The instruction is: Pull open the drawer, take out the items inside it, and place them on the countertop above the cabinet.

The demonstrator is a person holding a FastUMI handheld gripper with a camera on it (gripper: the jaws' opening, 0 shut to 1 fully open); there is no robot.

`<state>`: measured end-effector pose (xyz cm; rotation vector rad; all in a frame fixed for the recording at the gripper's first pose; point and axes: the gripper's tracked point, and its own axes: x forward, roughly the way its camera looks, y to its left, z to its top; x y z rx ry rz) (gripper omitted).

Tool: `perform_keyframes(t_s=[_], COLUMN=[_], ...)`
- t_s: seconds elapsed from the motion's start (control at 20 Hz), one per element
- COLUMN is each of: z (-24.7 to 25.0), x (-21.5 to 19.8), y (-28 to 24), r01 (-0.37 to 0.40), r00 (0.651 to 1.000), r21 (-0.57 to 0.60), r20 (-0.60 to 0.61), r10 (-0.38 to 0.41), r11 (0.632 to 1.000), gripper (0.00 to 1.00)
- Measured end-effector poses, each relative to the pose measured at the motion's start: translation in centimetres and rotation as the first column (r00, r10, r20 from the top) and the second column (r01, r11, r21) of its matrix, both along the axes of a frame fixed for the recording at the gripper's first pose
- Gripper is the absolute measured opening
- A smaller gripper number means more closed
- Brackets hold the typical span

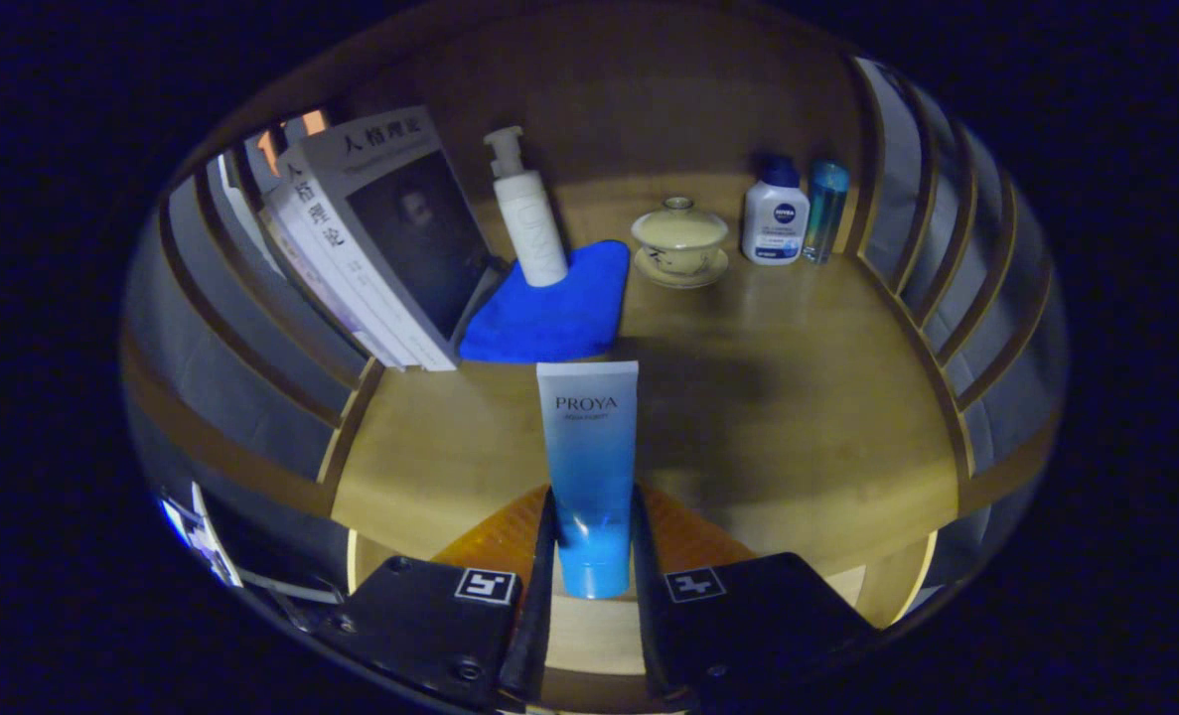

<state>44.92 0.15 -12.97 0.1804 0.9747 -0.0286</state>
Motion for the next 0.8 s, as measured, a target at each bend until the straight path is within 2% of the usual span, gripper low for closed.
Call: perform_keyframes(t_s=[0.35,0.55,0.65,0.75,0.8], z=[-1.5,-0.2,1.5,2.9,3.8], x=[1.3,0.7,-0.2,-1.5,-2.2], y=[-0.6,-0.8,-0.2,1.2,1.6], r01=[0.044,0.035,0.013,-0.060,-0.084], r00=[0.999,0.998,0.996,0.987,0.980], r21=[-0.040,-0.076,-0.070,-0.053,-0.066], r20=[-0.007,0.045,0.090,0.143,0.174], r10=[-0.044,-0.031,-0.007,0.067,0.094], r11=[0.998,0.996,0.997,0.997,0.994], gripper=[0.48,0.49,0.50,0.50,0.61])
